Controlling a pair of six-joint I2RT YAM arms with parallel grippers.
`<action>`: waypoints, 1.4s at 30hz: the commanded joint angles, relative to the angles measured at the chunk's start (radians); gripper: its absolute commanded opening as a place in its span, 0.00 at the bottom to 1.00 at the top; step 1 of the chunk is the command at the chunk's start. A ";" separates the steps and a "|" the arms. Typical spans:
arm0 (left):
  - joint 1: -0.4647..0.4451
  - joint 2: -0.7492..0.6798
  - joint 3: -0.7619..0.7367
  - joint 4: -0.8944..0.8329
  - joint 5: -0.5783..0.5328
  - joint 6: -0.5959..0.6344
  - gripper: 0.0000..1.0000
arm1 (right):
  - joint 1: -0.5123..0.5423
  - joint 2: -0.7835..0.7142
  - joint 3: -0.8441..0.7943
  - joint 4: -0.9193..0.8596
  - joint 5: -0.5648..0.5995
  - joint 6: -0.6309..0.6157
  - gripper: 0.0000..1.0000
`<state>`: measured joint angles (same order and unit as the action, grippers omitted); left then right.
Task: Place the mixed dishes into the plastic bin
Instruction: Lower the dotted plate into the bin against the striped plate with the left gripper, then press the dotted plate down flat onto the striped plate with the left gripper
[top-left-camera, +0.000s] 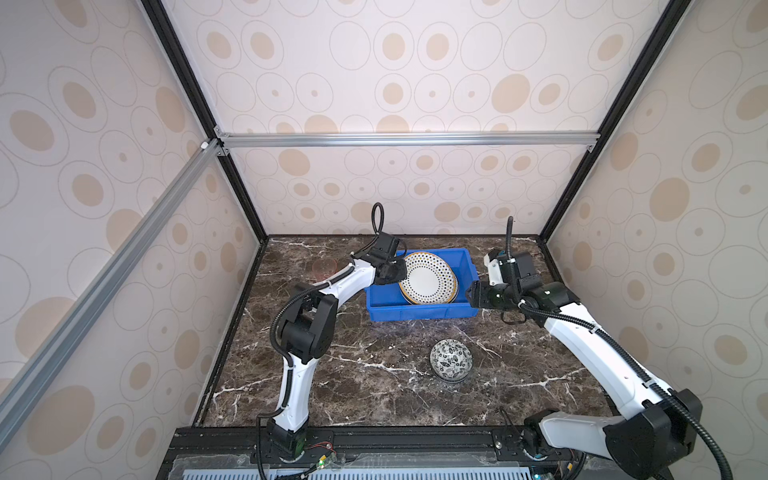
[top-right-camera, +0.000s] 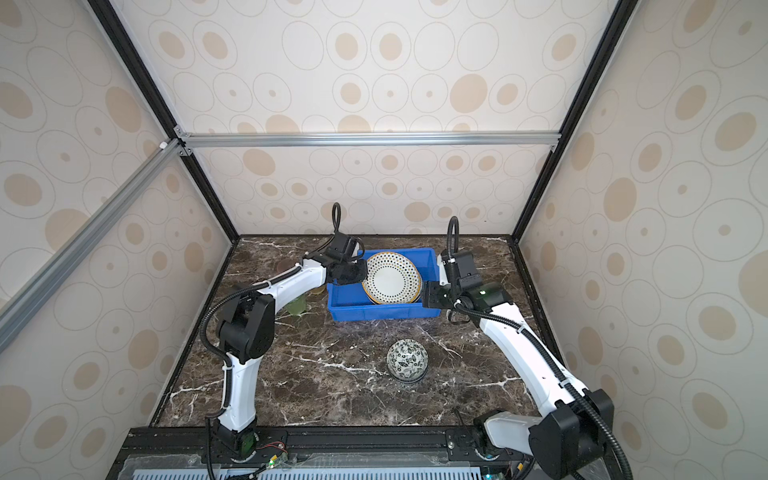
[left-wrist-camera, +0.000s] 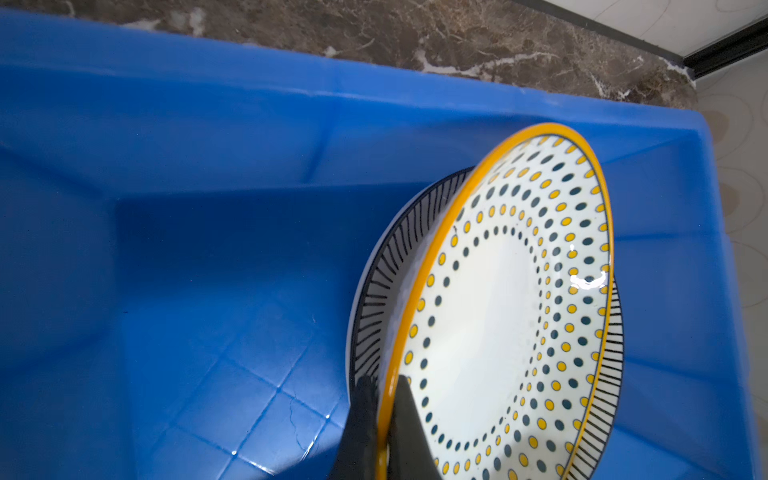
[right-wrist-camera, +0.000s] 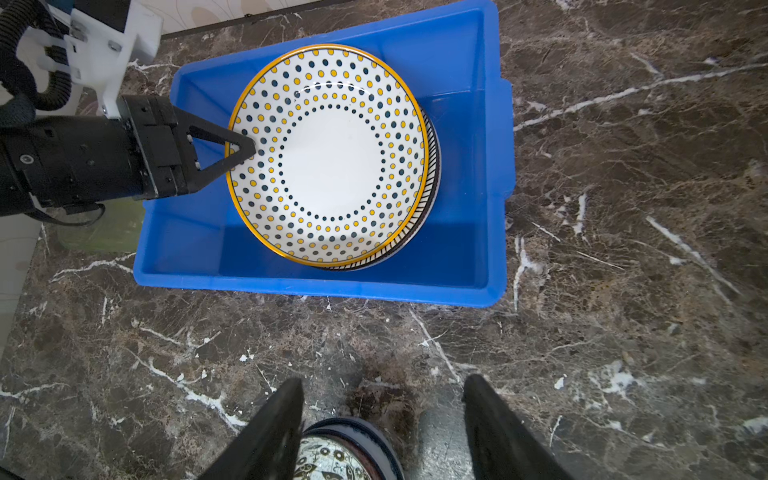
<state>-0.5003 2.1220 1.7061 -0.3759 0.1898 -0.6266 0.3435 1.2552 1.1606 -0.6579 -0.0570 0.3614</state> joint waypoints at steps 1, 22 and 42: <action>-0.006 0.008 0.031 0.049 0.049 -0.013 0.00 | -0.009 -0.004 -0.013 0.002 -0.011 0.012 0.65; -0.016 0.069 0.039 0.019 0.026 -0.042 0.04 | -0.009 0.001 -0.022 0.004 -0.024 0.017 0.65; -0.055 0.104 0.044 -0.018 0.005 -0.036 0.10 | -0.009 -0.032 -0.045 -0.016 -0.053 0.027 0.65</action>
<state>-0.5255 2.1887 1.7245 -0.3550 0.1951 -0.6823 0.3408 1.2499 1.1290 -0.6548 -0.1051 0.3786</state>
